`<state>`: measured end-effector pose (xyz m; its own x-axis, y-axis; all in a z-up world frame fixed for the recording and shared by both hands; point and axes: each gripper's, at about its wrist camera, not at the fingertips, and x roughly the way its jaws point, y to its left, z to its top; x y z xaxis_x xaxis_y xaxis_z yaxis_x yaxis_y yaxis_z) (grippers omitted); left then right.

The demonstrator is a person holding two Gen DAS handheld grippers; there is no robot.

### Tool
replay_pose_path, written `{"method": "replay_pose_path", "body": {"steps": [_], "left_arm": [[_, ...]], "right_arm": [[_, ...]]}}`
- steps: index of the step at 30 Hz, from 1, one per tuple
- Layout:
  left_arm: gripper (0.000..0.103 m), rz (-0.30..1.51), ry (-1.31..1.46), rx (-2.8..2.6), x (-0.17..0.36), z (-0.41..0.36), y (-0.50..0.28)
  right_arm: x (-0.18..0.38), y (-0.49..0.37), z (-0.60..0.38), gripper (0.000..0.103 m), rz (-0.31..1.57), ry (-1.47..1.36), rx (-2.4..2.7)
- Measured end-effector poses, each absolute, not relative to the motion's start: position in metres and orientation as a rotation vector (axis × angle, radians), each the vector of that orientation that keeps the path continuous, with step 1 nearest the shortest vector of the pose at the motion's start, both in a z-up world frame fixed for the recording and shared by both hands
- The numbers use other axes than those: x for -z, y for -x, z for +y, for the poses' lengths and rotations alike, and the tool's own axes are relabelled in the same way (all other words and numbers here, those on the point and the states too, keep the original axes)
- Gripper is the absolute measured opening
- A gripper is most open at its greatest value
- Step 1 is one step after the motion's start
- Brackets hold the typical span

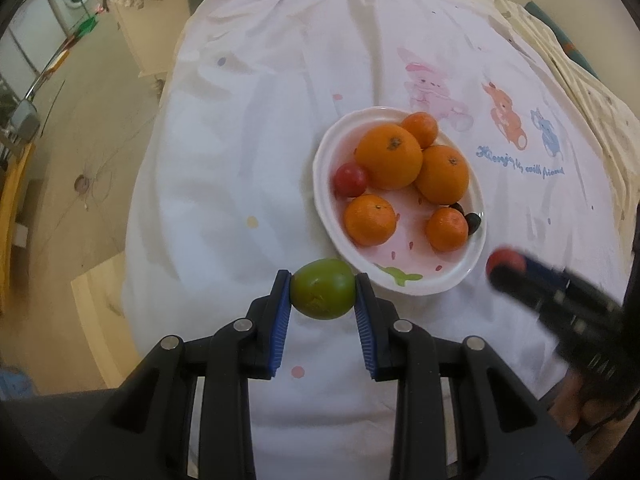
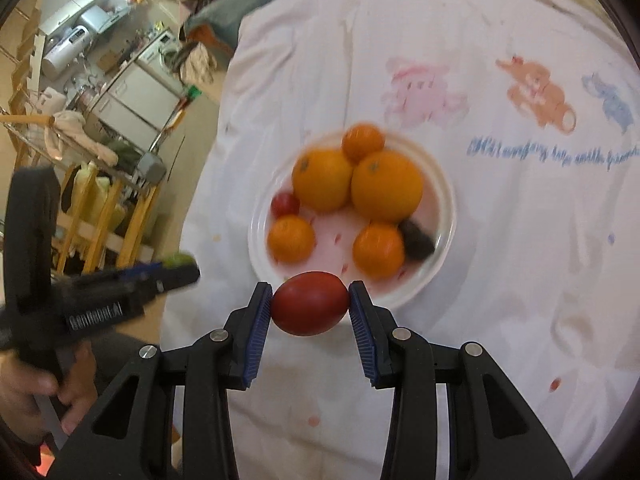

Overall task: Organize fruits
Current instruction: 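Lower the tomato into the plate and open the right gripper while the left gripper carries the lime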

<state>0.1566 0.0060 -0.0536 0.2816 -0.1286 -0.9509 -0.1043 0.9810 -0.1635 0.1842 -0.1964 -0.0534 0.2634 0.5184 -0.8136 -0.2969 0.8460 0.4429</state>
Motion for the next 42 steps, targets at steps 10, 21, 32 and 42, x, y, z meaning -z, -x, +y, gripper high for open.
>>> {"method": "replay_pose_path", "body": {"steps": [10, 21, 32, 42], "left_arm": [[0.027, 1.280, 0.166, 0.017, 0.055, -0.006, -0.162], [0.027, 1.305, 0.174, 0.028, 0.063, -0.012, -0.169], [0.027, 1.305, 0.167, 0.023, 0.066, -0.013, -0.171], [0.027, 1.286, 0.205, -0.025, 0.062, -0.002, -0.171]], "right_arm": [[0.054, -0.220, -0.194, 0.041, 1.139, -0.222, -0.540], [0.078, -0.244, -0.184, 0.042, 1.190, -0.242, -0.528], [0.067, -0.243, -0.198, 0.070, 1.144, -0.311, -0.508], [0.062, -0.212, -0.251, 0.086, 1.164, -0.443, -0.386]]}}
